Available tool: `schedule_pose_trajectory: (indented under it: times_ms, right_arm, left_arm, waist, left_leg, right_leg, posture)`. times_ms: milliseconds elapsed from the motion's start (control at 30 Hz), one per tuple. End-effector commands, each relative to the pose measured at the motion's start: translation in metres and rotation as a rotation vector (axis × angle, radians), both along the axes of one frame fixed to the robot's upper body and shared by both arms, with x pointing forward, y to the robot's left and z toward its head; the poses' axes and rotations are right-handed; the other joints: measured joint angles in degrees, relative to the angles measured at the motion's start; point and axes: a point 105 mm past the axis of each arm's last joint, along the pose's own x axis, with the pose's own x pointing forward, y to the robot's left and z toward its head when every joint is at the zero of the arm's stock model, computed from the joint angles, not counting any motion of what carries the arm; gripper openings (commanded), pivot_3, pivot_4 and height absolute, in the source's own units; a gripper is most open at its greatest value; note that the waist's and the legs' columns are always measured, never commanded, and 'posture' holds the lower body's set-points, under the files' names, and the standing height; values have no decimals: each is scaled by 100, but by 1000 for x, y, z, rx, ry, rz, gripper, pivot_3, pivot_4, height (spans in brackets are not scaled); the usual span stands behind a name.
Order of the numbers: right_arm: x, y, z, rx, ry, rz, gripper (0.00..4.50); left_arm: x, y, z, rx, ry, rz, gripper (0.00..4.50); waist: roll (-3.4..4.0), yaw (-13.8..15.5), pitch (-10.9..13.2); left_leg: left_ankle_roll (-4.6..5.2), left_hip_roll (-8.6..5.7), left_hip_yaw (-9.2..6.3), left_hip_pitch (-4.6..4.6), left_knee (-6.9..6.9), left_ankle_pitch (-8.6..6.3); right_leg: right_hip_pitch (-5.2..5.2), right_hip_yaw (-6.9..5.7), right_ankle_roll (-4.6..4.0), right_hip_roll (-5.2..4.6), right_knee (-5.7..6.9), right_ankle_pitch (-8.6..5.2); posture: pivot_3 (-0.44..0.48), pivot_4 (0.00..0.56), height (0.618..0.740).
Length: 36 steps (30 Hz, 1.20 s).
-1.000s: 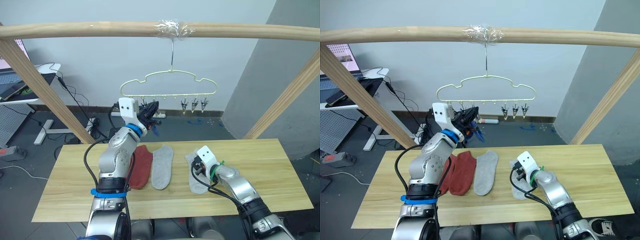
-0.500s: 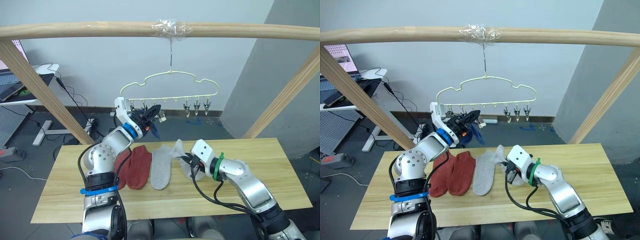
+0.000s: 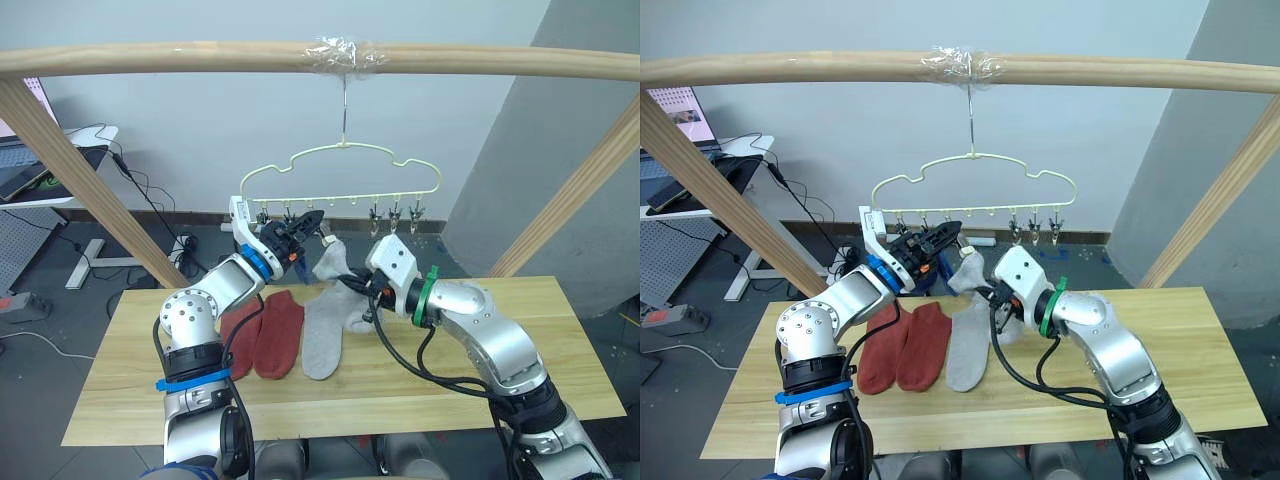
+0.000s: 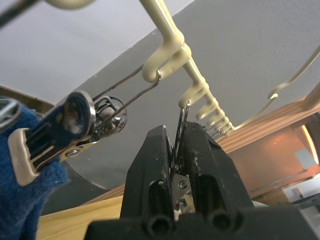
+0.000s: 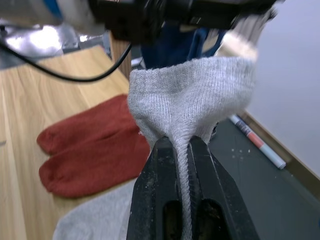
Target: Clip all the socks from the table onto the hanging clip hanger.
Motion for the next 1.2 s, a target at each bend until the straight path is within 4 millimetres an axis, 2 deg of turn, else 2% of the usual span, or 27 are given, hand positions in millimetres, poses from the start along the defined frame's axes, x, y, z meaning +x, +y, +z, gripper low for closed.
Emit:
schedule_pose_trajectory:
  times_ms: [33, 767, 1033, 1200]
  right_arm:
    - [-1, 3, 16, 51, -27, 15, 18]
    - [18, 9, 26, 196, 104, -83, 18]
    - [20, 12, 28, 220, 130, -89, 18]
    - [21, 12, 28, 216, 125, -90, 0]
  left_arm:
    - [0, 3, 7, -28, -16, 14, 82]
    - [-2, 1, 10, 4, -53, 25, 82]
    - [-4, 2, 15, 63, -130, 36, 82]
    - [-6, 3, 15, 48, -132, 36, 1754]
  waist:
    - [0, 1, 0]
    - [0, 3, 1]
    - [1, 8, 1]
    - [1, 8, 1]
  left_leg:
    - [0, 0, 0, 0, 0, 0]
    - [0, -1, 5, -15, -5, 0]
    - [0, -1, 5, -22, -9, 0]
    - [1, -1, 5, -26, -10, 0]
  right_leg:
    - [0, 0, 0, 0, 0, 0]
    - [-18, 4, -10, 0, -1, 6]
    - [-25, 5, -13, 0, -2, 7]
    - [-30, 4, -13, -1, -2, 7]
  posture:
    - [-111, 152, 740]
    - [-103, 160, 740]
    - [-91, 158, 740]
    - [-89, 157, 740]
